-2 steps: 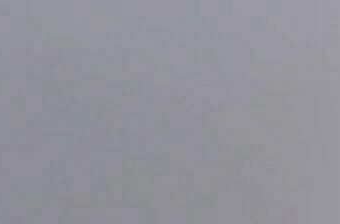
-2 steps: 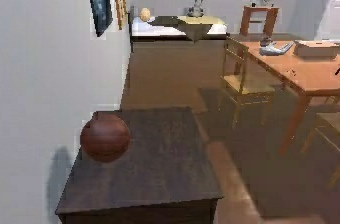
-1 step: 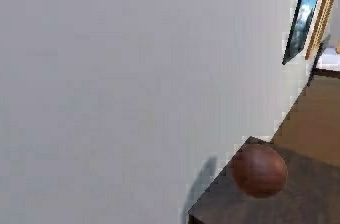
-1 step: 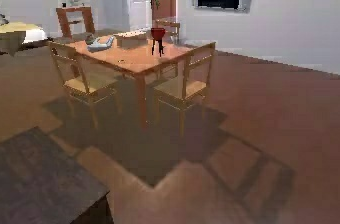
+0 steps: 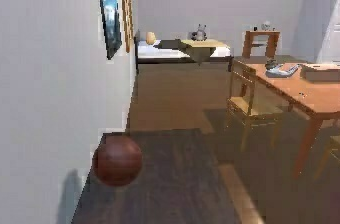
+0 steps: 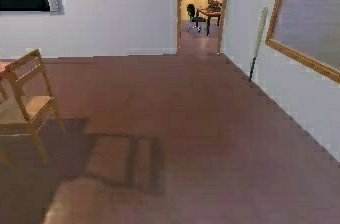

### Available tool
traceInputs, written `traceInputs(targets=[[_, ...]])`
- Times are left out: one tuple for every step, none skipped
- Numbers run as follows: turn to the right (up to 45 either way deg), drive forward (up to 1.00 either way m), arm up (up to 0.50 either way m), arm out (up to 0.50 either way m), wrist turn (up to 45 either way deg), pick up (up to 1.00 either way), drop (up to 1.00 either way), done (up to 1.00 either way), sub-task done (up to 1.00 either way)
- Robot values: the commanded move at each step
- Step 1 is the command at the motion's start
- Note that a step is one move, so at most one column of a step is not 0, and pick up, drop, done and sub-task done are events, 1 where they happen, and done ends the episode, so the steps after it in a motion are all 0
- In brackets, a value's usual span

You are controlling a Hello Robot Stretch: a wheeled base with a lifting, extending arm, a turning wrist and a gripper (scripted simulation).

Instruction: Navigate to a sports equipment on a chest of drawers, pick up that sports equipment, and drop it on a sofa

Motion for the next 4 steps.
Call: traceInputs(targets=[[45.0, 0.00, 0.00, 0.00, 0.0, 0.00, 0.00, 0.00, 0.00], [39.0, 0.00, 0.00, 0.00, 0.0, 0.00, 0.00, 0.00, 0.00], [0.0, 0.15, 0.00, 0.00, 0.0, 0.00, 0.00, 0.00, 0.00], [-12.0, 0.00, 0.00, 0.00, 0.0, 0.00, 0.00, 0.00, 0.00]])
